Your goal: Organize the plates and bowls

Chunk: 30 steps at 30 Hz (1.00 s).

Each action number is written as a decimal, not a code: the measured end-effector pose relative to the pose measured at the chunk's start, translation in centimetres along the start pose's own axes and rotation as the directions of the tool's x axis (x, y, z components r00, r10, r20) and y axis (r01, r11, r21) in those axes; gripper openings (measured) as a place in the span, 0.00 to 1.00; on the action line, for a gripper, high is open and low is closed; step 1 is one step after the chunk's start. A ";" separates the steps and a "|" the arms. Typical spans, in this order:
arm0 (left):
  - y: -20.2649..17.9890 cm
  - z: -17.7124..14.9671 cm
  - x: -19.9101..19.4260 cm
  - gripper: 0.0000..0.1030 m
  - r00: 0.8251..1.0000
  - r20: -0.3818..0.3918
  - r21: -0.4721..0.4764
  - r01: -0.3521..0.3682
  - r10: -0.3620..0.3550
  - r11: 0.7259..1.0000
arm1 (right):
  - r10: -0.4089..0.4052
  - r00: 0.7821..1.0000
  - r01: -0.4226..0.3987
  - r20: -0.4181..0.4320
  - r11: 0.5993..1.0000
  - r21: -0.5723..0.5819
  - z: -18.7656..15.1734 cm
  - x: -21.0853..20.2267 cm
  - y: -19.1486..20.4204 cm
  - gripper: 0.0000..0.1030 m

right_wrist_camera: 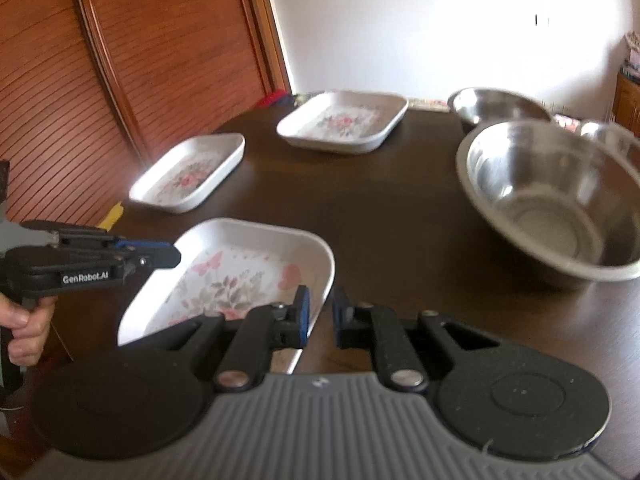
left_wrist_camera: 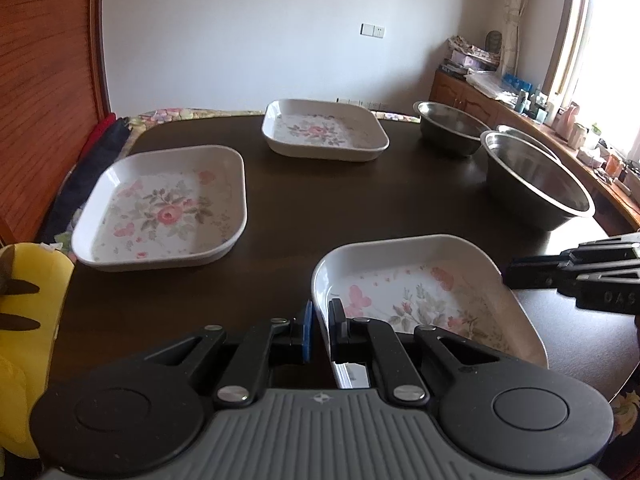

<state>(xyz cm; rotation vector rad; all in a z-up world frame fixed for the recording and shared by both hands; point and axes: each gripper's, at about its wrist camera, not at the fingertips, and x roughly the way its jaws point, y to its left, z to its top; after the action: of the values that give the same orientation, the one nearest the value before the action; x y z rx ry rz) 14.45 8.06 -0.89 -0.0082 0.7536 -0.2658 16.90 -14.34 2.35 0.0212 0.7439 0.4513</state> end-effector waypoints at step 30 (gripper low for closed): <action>1.6 3.6 -3.8 0.75 0.991 0.126 0.047 -0.054 0.048 0.997 | 0.045 0.993 -0.037 0.105 0.996 -0.085 4.5 -0.7 2.7 0.38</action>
<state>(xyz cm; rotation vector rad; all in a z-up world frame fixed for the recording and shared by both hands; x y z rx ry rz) 14.60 10.16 4.10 0.0420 0.6217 -0.2332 18.31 -11.53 6.63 -0.0167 0.6199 0.5158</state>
